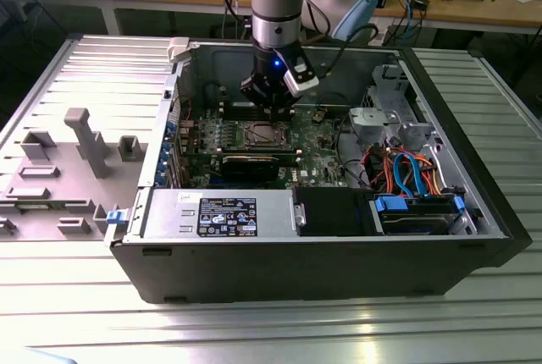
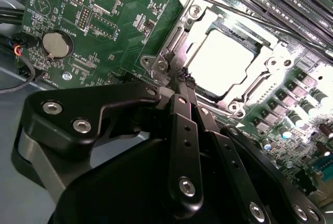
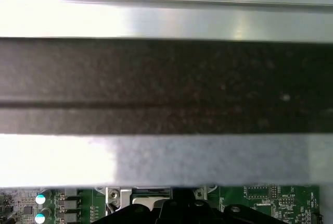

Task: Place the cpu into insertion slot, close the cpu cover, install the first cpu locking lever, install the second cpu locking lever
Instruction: 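Install the second cpu locking lever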

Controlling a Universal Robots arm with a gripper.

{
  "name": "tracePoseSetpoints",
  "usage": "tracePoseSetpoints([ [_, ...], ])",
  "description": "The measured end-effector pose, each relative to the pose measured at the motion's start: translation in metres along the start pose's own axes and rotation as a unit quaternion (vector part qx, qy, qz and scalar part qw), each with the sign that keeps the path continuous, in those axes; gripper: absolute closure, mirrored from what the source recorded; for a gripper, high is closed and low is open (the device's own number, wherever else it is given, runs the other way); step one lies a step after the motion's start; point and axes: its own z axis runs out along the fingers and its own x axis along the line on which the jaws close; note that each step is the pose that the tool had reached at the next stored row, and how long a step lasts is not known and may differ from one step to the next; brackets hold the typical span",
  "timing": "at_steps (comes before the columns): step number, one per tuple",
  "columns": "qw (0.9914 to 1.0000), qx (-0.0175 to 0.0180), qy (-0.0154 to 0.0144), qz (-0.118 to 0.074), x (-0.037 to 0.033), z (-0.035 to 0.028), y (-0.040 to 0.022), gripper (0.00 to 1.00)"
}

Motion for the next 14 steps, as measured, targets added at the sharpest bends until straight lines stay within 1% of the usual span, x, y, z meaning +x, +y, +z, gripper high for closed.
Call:
tracePoseSetpoints([
  [4,1.0,0.0,0.0001,0.0,0.0,-0.0007,-0.0008,0.89],
  [8,1.0,-0.0001,0.0,0.0,0.0,-0.0006,-0.0063,0.89],
  [14,1.0,0.0,0.0,0.0,0.0,-0.0006,-0.0065,0.89],
])
